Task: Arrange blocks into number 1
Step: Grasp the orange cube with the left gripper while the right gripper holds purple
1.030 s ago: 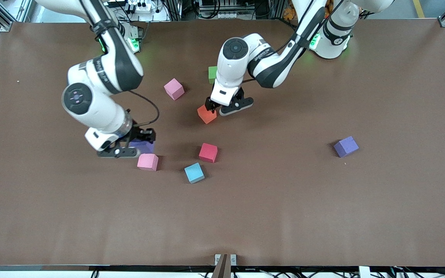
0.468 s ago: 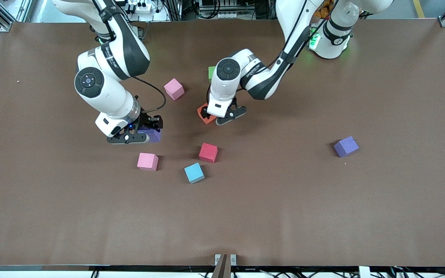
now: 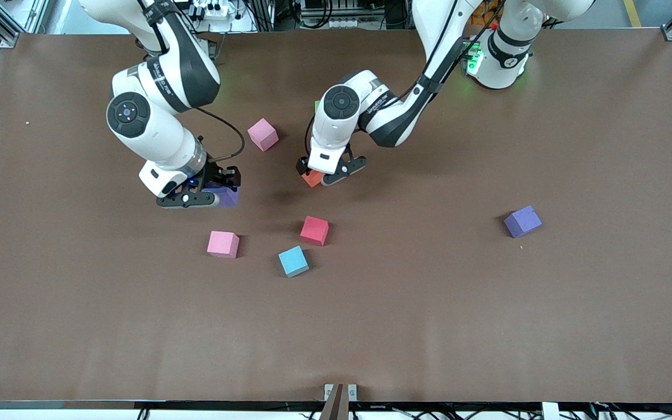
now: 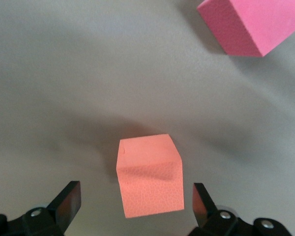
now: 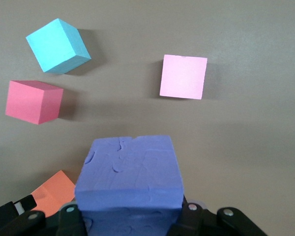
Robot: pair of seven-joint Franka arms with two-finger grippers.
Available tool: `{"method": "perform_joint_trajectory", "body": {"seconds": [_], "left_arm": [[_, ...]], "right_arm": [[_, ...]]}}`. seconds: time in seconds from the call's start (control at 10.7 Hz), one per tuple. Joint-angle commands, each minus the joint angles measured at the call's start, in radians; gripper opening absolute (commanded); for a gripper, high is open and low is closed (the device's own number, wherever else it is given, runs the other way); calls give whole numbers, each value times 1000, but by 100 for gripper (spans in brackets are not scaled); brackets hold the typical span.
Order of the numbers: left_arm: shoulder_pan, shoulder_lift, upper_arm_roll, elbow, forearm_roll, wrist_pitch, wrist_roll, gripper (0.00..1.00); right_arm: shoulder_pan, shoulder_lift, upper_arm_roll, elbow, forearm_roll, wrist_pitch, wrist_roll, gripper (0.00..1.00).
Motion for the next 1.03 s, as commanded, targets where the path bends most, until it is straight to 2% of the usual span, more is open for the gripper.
{"method": "perform_joint_trajectory", "body": {"seconds": [0.0, 0.94], "left_arm": [[-50, 40, 31, 35, -48, -8, -8, 100], [-72, 99, 62, 108, -102, -2, -5, 100]], "right_arm": [[-10, -36, 0, -36, 21, 13, -28, 52], [-9, -32, -3, -36, 19, 17, -29, 52]]}}
